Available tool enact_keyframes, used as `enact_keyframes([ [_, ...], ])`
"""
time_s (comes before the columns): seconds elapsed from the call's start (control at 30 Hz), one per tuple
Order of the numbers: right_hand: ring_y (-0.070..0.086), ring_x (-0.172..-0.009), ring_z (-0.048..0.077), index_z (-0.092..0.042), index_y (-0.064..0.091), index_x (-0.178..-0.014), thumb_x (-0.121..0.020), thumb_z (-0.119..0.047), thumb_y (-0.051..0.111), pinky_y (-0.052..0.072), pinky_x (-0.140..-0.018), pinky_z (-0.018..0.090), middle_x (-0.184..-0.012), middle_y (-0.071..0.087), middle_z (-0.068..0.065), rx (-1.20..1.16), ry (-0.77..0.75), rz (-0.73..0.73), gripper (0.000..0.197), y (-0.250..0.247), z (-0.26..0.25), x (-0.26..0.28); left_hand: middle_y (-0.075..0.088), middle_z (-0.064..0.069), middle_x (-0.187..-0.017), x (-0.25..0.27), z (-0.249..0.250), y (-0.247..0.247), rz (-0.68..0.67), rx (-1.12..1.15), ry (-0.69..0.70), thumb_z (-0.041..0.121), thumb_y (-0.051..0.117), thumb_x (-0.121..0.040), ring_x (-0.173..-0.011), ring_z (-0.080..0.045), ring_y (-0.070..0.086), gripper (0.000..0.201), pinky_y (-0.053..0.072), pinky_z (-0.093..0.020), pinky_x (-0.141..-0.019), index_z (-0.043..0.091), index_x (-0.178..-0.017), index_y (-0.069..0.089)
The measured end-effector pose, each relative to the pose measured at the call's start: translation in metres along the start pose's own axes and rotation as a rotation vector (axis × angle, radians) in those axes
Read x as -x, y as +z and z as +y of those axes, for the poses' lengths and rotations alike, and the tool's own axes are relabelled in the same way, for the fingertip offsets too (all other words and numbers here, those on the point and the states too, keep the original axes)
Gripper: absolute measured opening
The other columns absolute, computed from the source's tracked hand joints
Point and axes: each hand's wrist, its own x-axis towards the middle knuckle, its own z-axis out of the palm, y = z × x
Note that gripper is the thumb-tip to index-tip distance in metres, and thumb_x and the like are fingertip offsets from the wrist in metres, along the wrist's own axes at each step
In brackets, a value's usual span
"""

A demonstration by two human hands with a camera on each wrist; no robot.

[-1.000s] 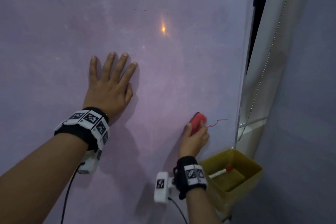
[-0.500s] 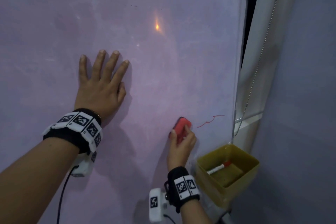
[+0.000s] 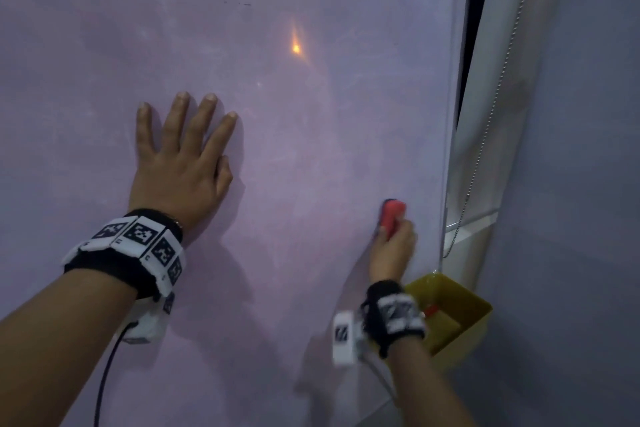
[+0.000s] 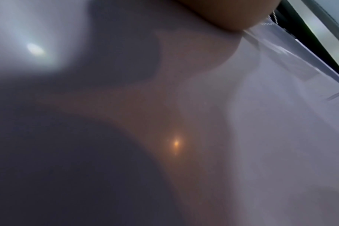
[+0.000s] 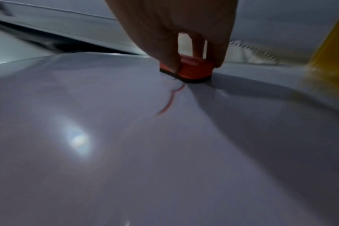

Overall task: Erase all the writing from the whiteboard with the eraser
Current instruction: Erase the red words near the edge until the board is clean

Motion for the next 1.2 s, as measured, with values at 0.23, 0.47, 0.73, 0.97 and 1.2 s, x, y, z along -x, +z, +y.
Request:
enact_keyframes([
  [0.23,0.048,-0.113,0.033,-0.004,0.046,-0.123,-0.089,-0.005,0.058,0.039,-0.097,0.039,-0.122,0.048,0.019,0.017,0.057,-0.123,0.036,-0.008,0.022,0.014,0.026,-0.014,-0.15,0.001,-0.001,0.002,0.045,-0.012,-0.004,0.029,0.032,-0.092,-0.146,-0.017,-0.01,0.054,-0.017,-0.043,-0.113,0.013,-0.144,0.033],
  [0.47,0.048,-0.116,0.036,-0.007,0.043,-0.127,-0.093,-0.011,0.053,0.041,-0.096,0.044,-0.128,0.046,0.019,0.061,0.215,-0.029,0.036,-0.012,0.013,-0.027,0.031,-0.016,-0.148,-0.001,0.0,0.004,0.077,-0.043,0.007,0.027,0.035,-0.092,-0.142,-0.031,0.009,0.053,-0.016,-0.044,-0.113,0.012,-0.143,0.036],
  [0.73,0.055,-0.106,0.035,-0.01,0.046,-0.117,-0.09,-0.016,0.057,0.046,-0.092,0.049,-0.118,0.055,0.015,0.108,0.204,-0.107,0.03,-0.012,0.062,0.005,0.031,-0.016,-0.148,0.0,-0.001,0.0,0.034,-0.029,0.006,0.028,0.034,-0.092,-0.137,-0.035,0.017,0.053,-0.016,-0.044,-0.113,0.011,-0.142,0.037],
  [0.97,0.05,-0.117,0.029,-0.022,0.047,-0.134,-0.091,-0.021,0.057,0.04,-0.099,0.041,-0.131,0.048,0.01,-0.033,-0.15,0.027,0.044,0.005,-0.071,-0.043,0.035,-0.016,-0.146,-0.002,0.0,-0.006,-0.038,-0.031,0.005,0.028,0.034,-0.09,-0.135,-0.035,0.02,0.054,-0.018,-0.044,-0.113,0.011,-0.141,0.039],
  [1.2,0.058,-0.086,0.032,-0.025,0.046,-0.125,-0.085,-0.028,0.048,0.043,-0.076,0.035,-0.105,0.062,0.017,0.118,-0.992,-0.115,0.04,0.016,-0.109,0.021,0.029,-0.01,-0.153,0.013,-0.021,-0.016,-0.041,-0.041,0.068,0.03,0.033,-0.09,-0.144,-0.027,0.015,0.055,-0.004,-0.041,-0.117,0.013,-0.143,0.035],
])
